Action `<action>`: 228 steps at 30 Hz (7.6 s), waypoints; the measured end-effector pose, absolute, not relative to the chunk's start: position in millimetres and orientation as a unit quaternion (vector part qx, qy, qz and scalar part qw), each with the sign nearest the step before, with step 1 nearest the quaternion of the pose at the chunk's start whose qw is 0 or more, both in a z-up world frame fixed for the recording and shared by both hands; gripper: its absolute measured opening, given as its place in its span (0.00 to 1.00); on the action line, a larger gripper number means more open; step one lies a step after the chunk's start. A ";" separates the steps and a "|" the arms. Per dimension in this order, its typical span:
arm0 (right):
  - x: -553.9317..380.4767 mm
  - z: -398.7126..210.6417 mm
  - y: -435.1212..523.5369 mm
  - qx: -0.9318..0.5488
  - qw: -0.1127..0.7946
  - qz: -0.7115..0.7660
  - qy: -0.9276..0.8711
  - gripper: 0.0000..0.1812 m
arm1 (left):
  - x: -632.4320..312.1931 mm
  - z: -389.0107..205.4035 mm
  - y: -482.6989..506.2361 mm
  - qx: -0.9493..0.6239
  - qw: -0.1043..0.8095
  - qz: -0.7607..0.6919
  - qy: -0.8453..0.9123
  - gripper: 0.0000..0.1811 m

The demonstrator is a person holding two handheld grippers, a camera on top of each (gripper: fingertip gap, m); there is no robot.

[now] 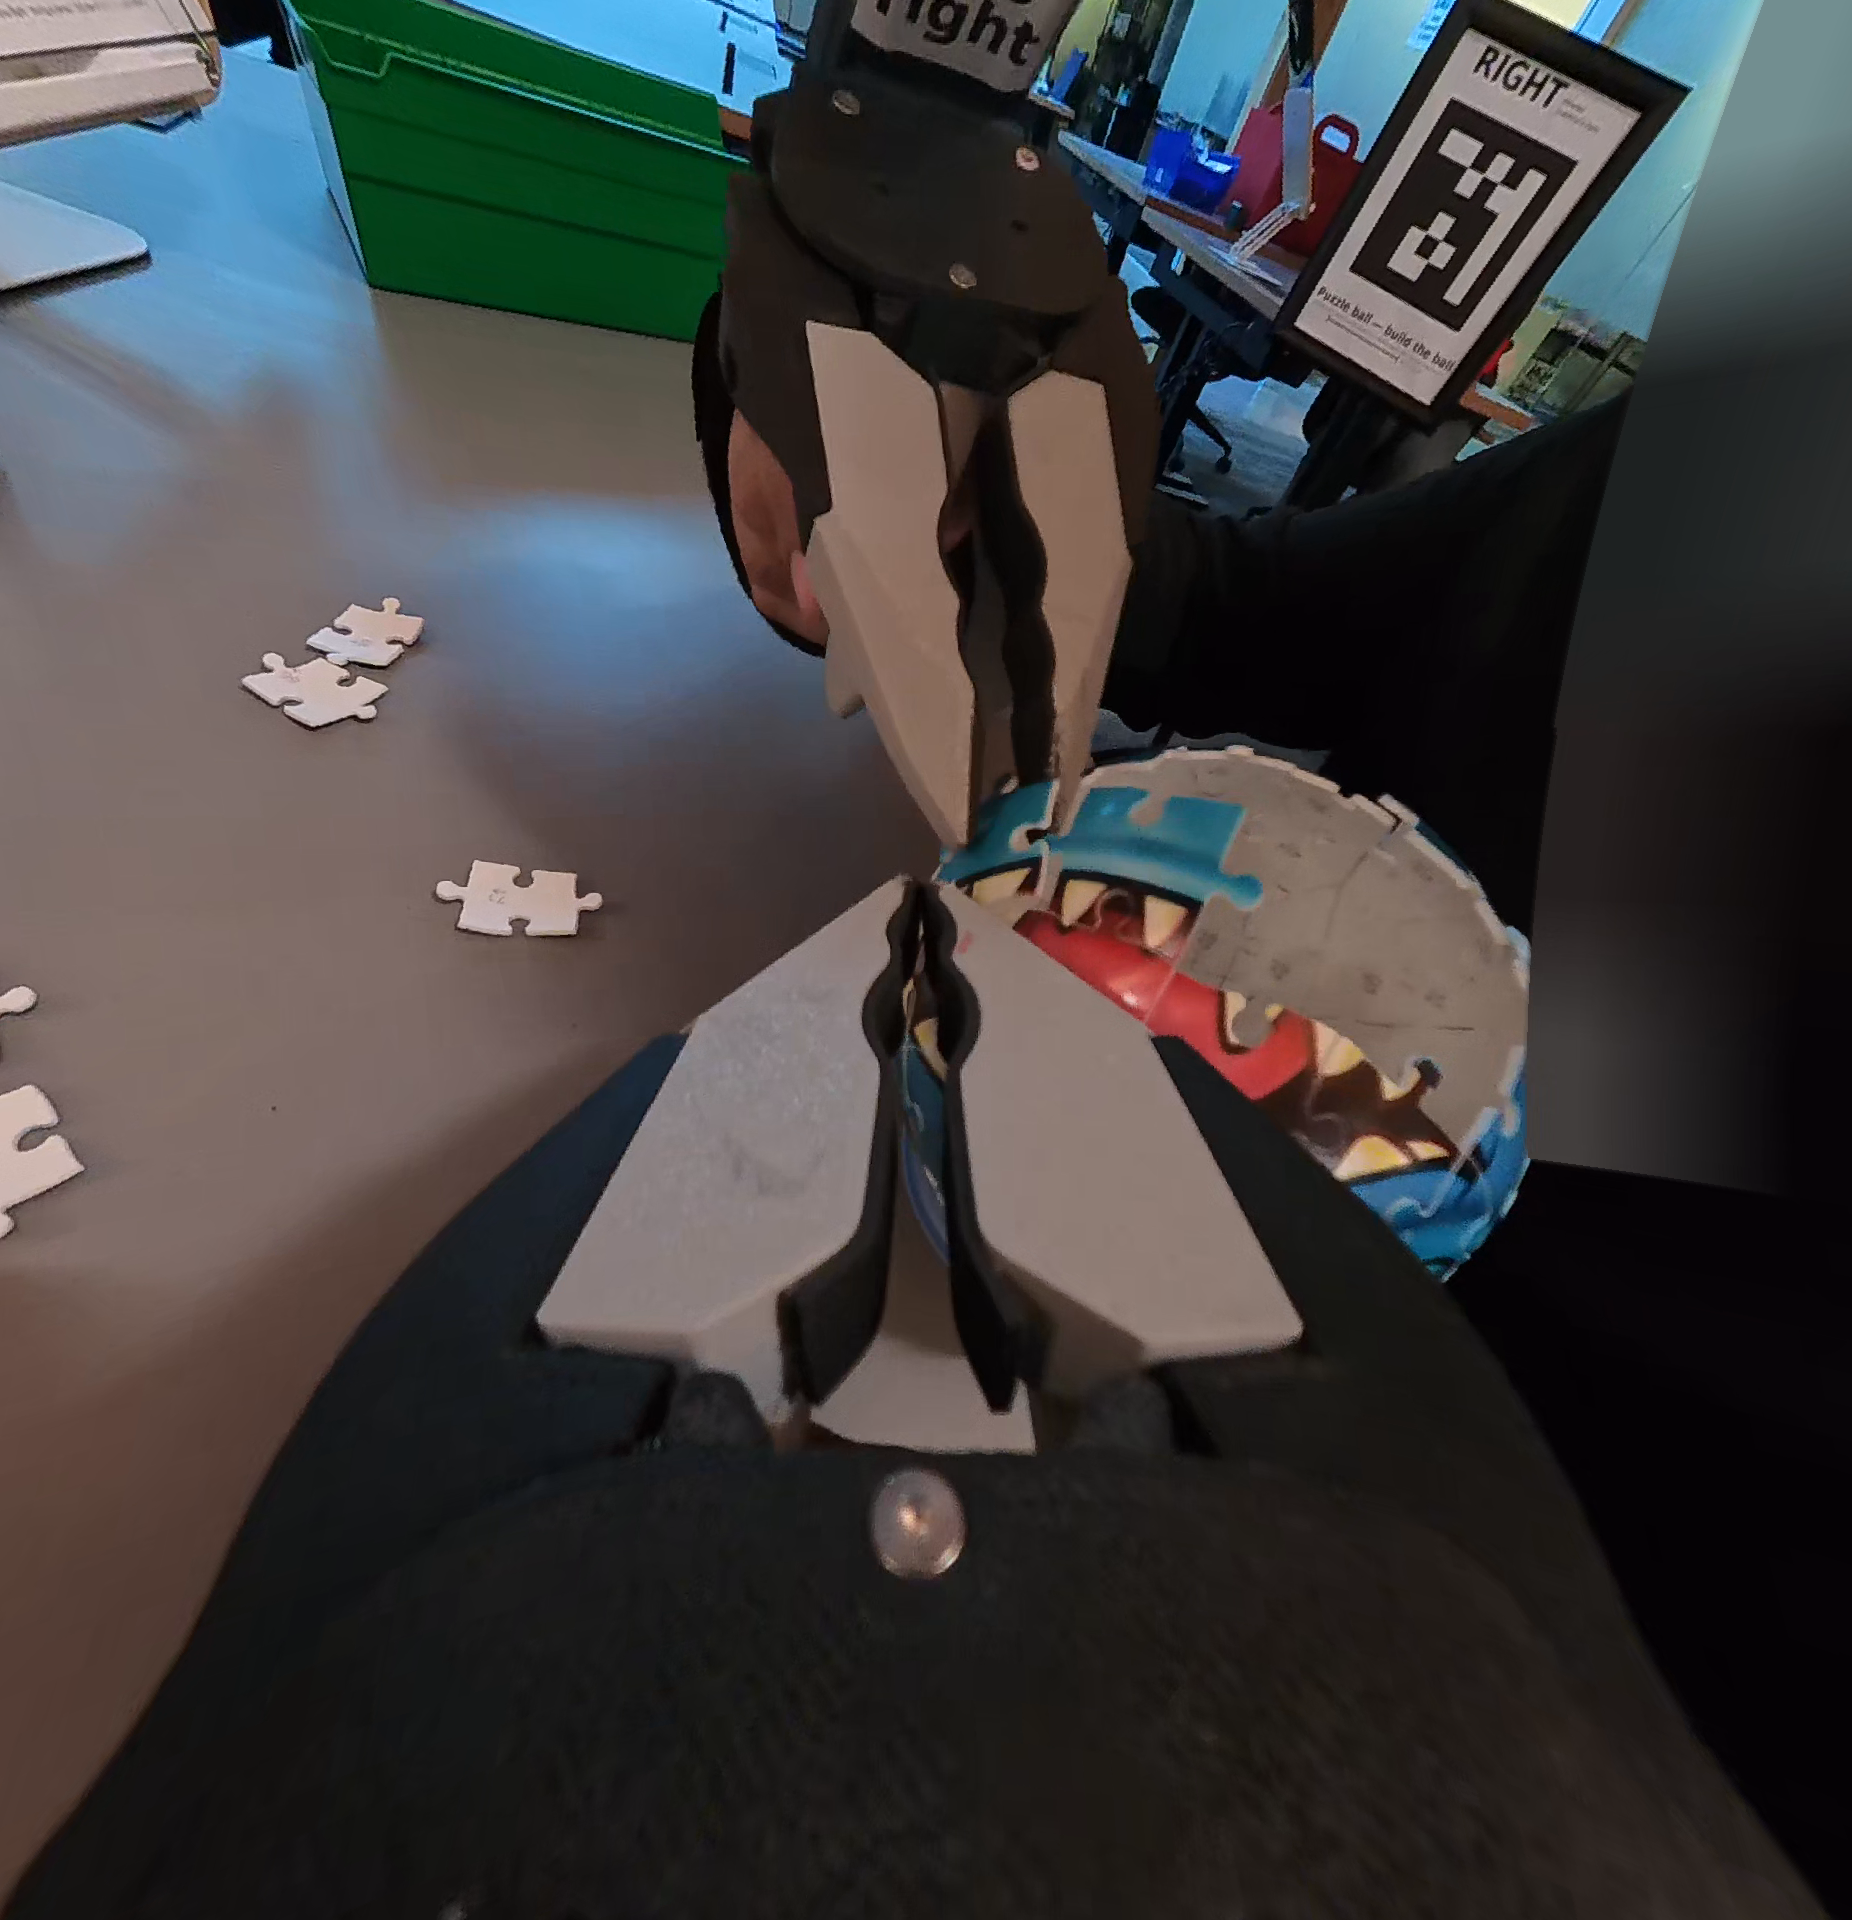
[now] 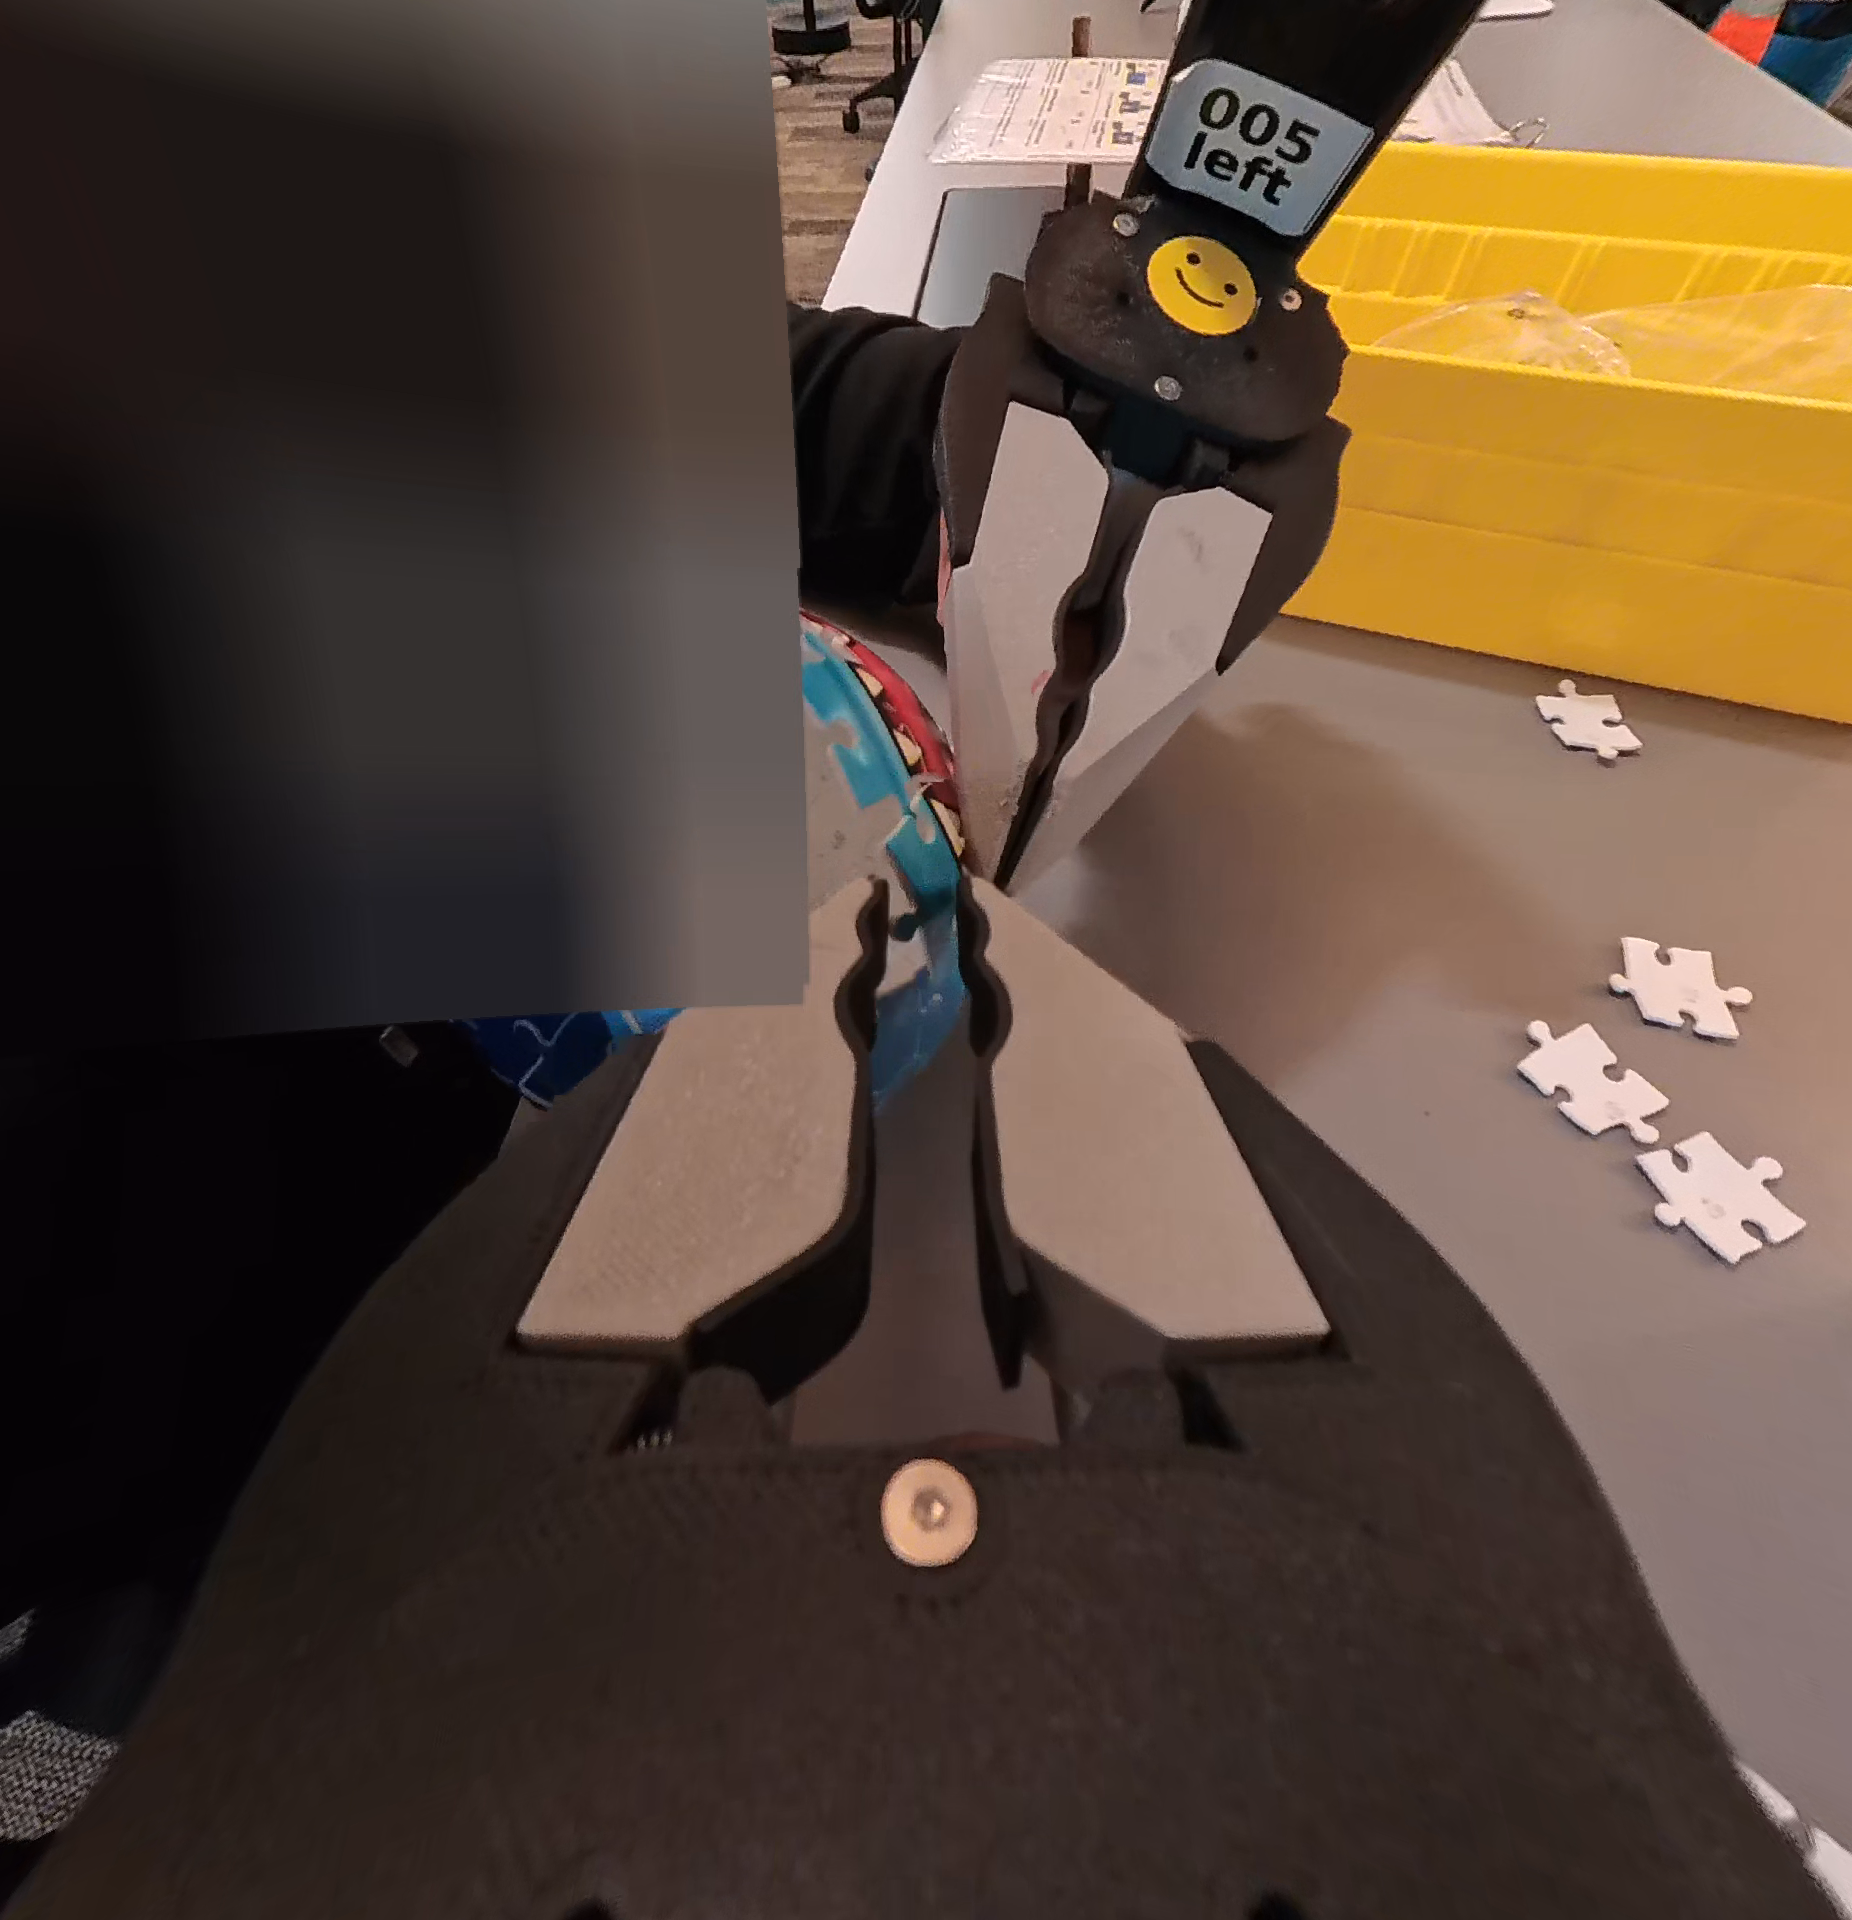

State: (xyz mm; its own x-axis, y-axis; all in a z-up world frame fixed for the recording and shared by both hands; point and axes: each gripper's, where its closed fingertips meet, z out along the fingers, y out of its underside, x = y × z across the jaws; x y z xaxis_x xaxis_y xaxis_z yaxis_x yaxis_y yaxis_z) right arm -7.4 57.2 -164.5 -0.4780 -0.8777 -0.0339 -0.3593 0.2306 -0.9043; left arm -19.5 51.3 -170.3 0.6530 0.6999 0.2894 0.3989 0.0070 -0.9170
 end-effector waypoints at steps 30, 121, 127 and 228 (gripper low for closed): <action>5.5 -182.3 55.1 -0.526 0.181 -0.398 0.729 0.02 | 12.0 -167.6 51.9 -0.684 0.594 0.121 -0.404 0.00; 36.7 -196.8 35.2 -0.581 0.339 -0.165 0.721 0.03 | 30.8 -202.6 34.4 -0.692 0.580 0.040 -0.428 0.00; 42.7 -198.3 29.6 -0.579 0.312 -0.196 0.727 0.02 | 31.1 -202.0 32.1 -0.693 0.579 0.048 -0.426 0.00; 51.3 -198.2 24.9 -0.669 0.200 -0.120 0.705 0.00 | 40.0 -203.7 27.2 -0.691 0.569 0.068 -0.440 0.00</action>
State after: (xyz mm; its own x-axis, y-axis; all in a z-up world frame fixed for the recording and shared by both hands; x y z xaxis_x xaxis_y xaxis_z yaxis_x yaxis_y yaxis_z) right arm 51.3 24.9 -198.2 -0.0239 -0.9923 -0.1213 -0.8966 0.0749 -0.4364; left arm 40.0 27.2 -203.7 0.6028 0.6865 0.4066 0.5314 0.0347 -0.8464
